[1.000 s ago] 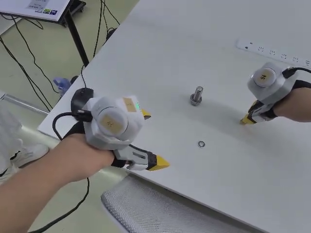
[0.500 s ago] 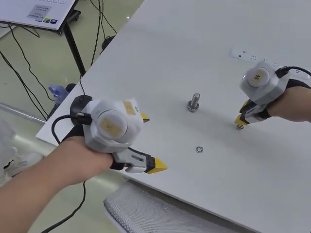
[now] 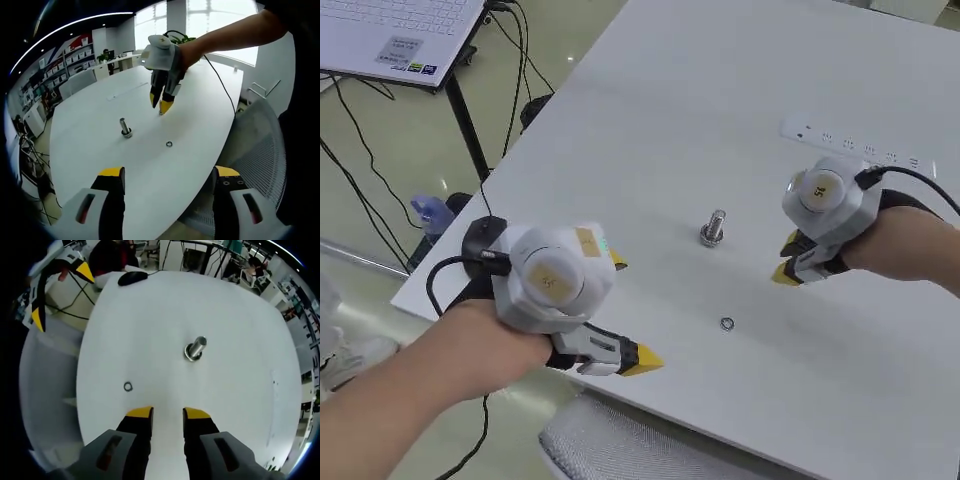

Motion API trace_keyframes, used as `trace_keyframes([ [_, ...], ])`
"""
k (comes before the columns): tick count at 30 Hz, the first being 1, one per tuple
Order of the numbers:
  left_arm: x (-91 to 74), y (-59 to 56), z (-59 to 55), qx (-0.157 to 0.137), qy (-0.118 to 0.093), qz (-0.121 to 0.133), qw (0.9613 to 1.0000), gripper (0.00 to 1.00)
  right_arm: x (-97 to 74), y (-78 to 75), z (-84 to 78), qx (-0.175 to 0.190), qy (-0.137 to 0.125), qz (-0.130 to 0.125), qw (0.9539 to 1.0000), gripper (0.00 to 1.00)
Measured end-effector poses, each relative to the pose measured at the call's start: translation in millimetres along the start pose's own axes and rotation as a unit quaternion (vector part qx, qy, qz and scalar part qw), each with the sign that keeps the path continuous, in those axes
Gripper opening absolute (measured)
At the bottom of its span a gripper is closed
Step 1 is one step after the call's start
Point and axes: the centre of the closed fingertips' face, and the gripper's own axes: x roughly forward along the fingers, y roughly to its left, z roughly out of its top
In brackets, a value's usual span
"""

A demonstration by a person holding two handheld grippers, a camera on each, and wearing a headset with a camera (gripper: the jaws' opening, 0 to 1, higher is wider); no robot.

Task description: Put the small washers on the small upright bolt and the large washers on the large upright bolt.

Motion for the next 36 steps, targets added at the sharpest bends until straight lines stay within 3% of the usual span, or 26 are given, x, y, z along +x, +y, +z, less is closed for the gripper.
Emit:
trace_keyframes([
  [22, 0.2, -1.5, 0.4, 0.001, -0.005, -0.002, 1.0000, 0.70, 21.2, 54.4, 22.3, -0.038, -0.026, 0.041, 0.9981, 0.27],
  [36, 0.7, -7.1, -0.6, 0.000, -0.003, -0.004, 1.0000, 0.70, 54.4, 65.2, 14.3, -0.043, -0.009, 0.058, 0.9973, 0.26],
])
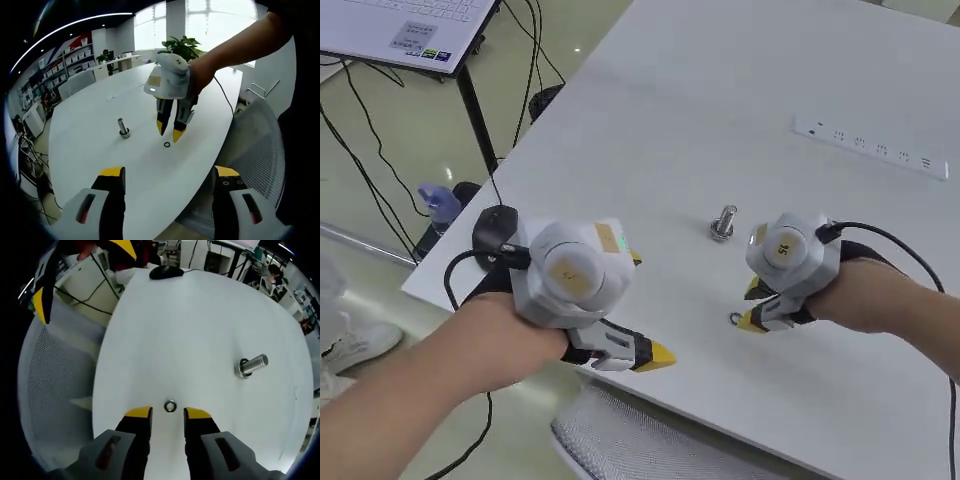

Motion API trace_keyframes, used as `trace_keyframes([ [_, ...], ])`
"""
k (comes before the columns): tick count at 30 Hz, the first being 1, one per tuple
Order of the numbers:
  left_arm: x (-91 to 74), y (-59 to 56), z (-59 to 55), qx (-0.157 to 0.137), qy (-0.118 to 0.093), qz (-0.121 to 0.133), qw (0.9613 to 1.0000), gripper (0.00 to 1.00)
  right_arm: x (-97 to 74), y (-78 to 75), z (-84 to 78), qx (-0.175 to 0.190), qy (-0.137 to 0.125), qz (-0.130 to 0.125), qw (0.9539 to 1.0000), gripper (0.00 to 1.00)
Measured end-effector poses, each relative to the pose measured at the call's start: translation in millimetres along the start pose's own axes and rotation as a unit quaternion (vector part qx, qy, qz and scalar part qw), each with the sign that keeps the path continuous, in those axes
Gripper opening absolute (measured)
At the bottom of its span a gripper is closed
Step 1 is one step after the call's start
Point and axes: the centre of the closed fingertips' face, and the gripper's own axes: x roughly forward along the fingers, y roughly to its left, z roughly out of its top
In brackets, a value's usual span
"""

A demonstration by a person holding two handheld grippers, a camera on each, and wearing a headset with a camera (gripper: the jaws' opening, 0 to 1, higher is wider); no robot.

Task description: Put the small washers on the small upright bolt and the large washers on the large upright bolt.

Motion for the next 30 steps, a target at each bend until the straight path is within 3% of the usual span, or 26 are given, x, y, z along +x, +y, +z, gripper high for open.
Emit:
trace_keyframes([
  [13, 2.3, -0.2, 5.6, 0.001, -0.004, -0.001, 1.0000, 0.69, 20.0, -7.3, -8.8, 0.002, 0.015, -0.005, 0.9999, 0.26],
  [21, 1.1, 2.8, 2.4, 0.000, -0.002, 0.000, 1.0000, 0.69, 24.4, -4.8, -10.1, -0.008, 0.025, -0.009, 0.9996, 0.25],
  [30, 2.1, 0.7, 0.3, 0.001, 0.001, -0.003, 1.0000, 0.68, 22.4, -3.7, -8.5, -0.004, 0.019, -0.012, 0.9997, 0.23],
])
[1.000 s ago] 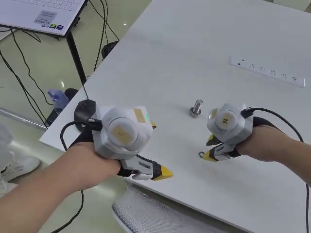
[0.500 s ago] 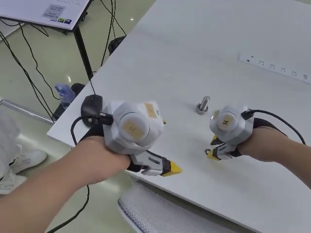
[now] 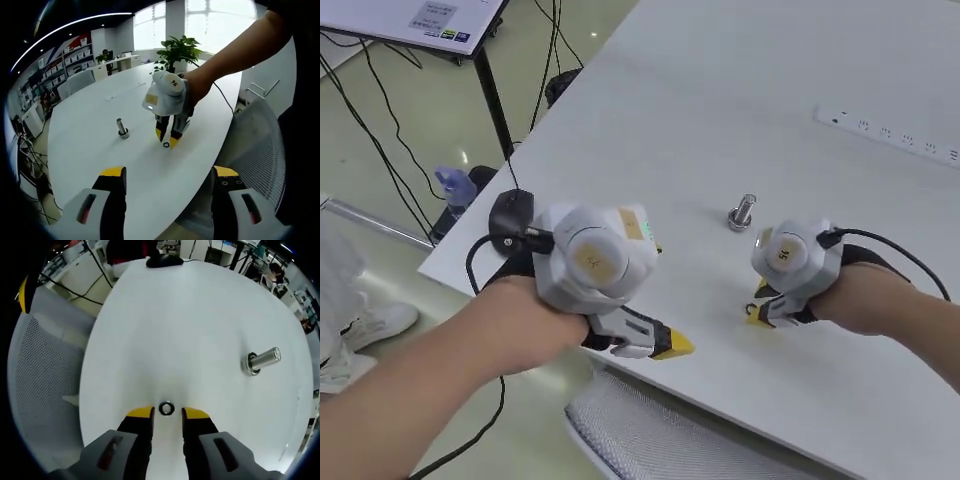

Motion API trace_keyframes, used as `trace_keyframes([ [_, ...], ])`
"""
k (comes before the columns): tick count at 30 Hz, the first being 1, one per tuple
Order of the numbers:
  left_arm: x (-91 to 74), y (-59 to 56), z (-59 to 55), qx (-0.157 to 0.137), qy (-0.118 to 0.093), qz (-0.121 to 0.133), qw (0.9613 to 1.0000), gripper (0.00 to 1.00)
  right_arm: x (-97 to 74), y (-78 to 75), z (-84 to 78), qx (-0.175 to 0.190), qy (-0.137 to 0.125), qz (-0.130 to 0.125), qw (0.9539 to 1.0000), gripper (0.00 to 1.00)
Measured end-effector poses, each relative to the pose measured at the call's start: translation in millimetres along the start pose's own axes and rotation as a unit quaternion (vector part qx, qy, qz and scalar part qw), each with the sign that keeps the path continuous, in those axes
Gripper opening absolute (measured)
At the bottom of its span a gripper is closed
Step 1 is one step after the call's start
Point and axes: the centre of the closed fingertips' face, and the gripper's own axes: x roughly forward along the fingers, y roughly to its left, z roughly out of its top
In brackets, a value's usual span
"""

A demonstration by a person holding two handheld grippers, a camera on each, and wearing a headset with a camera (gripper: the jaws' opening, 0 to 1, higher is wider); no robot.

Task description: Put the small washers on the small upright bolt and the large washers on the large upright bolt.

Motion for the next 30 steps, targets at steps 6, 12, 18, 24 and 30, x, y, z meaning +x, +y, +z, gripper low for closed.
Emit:
trace_keyframes([
  [6, -1.0, -0.2, -0.6, -0.002, -0.002, 0.003, 1.0000, 0.68, 0.5, -0.1, 0.8, 0.004, -0.001, -0.003, 1.0000, 0.17],
  [12, -2.0, 0.9, -3.3, -0.004, 0.000, 0.005, 1.0000, 0.67, 1.2, 0.9, 1.8, 0.000, 0.009, -0.007, 0.9999, 0.14],
  [18, -1.6, 1.1, -3.6, -0.001, 0.004, 0.005, 1.0000, 0.66, 2.1, 1.6, 1.8, 0.002, 0.025, -0.010, 0.9996, 0.13],
  [24, -1.8, 2.6, 2.3, 0.002, 0.000, 0.004, 1.0000, 0.66, 0.9, 0.2, -0.3, 0.023, 0.019, -0.008, 0.9995, 0.13],
  [30, -0.2, 4.4, 4.3, 0.003, -0.003, 0.004, 1.0000, 0.66, -6.4, -3.4, -5.3, 0.047, 0.009, -0.008, 0.9988, 0.13],
])
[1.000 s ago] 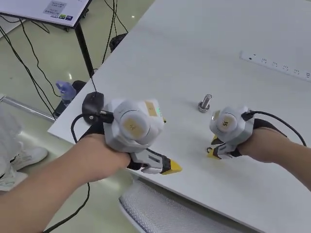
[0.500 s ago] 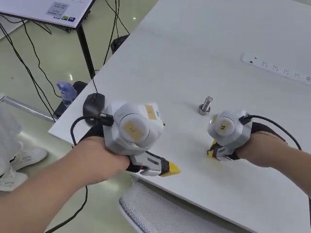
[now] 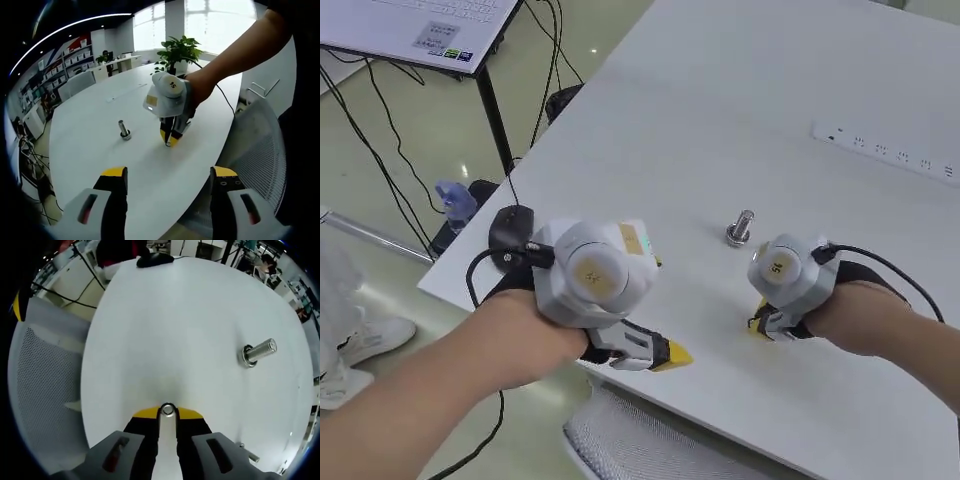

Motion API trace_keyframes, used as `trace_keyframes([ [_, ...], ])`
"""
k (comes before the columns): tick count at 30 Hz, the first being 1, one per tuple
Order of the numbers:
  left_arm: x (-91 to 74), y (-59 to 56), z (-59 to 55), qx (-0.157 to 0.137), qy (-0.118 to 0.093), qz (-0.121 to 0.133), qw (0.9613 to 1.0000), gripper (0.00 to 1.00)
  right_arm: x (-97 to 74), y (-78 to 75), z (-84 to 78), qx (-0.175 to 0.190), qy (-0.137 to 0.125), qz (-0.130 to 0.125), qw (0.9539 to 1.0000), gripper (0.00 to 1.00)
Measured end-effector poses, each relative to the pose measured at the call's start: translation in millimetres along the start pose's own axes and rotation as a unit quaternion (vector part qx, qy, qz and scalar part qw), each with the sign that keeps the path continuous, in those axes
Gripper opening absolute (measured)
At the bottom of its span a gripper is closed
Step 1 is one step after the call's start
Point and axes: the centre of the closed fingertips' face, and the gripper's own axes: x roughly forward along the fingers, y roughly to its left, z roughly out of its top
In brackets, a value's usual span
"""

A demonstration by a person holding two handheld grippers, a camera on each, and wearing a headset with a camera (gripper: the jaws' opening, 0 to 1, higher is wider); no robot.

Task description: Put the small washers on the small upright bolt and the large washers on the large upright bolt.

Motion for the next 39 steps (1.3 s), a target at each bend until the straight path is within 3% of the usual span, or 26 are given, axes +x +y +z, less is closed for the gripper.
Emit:
trace_keyframes([
  [13, 7.0, -2.3, 8.1, 0.005, -0.009, -0.008, 0.9999, 0.74, -34.6, -7.7, -27.0, 0.045, -0.004, -0.012, 0.9989, 0.12],
  [27, 8.6, -1.2, 0.0, -0.007, -0.005, -0.015, 0.9999, 0.82, -66.0, -27.7, -87.6, 0.104, 0.001, -0.034, 0.9940, 0.13],
  [39, 15.0, -4.5, -5.3, -0.004, 0.010, -0.019, 0.9998, 0.88, -83.6, -37.0, -98.5, 0.125, 0.007, -0.042, 0.9912, 0.12],
])
